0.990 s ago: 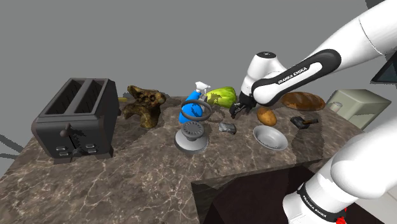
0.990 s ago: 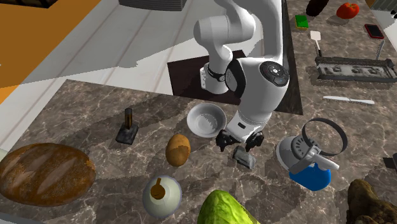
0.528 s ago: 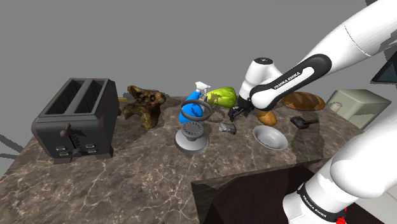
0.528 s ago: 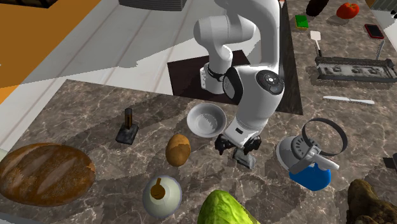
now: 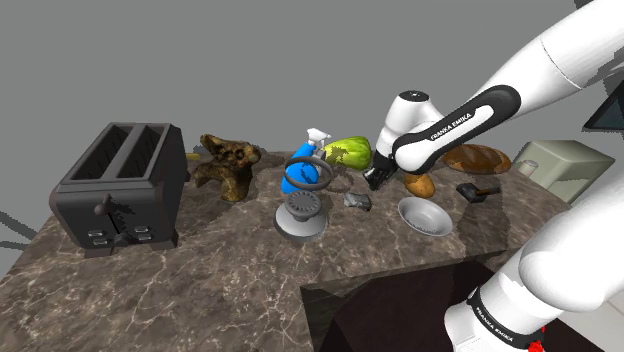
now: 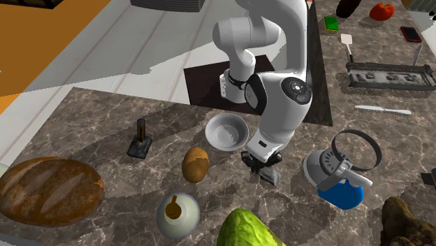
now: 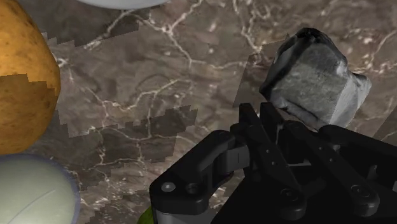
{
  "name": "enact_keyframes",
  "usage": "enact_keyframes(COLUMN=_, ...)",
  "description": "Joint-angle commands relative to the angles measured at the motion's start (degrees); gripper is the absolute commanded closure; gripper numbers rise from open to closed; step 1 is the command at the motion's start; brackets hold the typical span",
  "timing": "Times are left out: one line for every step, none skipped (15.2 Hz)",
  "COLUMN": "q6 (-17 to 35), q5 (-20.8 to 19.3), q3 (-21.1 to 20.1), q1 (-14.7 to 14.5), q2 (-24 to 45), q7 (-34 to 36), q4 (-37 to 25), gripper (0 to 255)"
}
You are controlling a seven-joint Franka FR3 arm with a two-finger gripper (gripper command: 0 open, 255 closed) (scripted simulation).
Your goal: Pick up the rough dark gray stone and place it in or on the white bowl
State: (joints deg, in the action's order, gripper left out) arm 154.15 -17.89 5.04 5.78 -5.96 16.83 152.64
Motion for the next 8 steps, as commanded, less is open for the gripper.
enact_keyframes(q6=0.0, q5=0.0, q3=0.0, q1=0.0, q2=0.0, q7=0.0, q4=0.0, gripper=255)
enact_keyframes(q6=0.0, q5=0.0, q3=0.0, q1=0.0, q2=0.0, q7=0.0, q4=0.0, gripper=255)
enact_keyframes(q6=0.0, q5=0.0, q3=0.0, q1=0.0, q2=0.0, q7=0.0, q4=0.0, gripper=255)
enact_keyframes(q6=0.0, q5=0.0, q3=0.0, q1=0.0, q2=0.0, q7=0.0, q4=0.0, gripper=255)
enact_keyframes(q6=0.0, q5=0.0, q3=0.0, q1=0.0, q2=0.0, q7=0.0, q4=0.0, gripper=255)
enact_keyframes(q6=0.0, q5=0.0, q3=0.0, q1=0.0, q2=0.0, q7=0.0, q4=0.0, gripper=255)
enact_keyframes(q6=0.0, q5=0.0, q3=0.0, q1=0.0, q2=0.0, q7=0.0, q4=0.0, gripper=0)
enact_keyframes(q6=-1.6, q5=8.0, q3=2.0, q1=-3.0, q2=1.6, q7=-20.5, q4=-2.0, gripper=0)
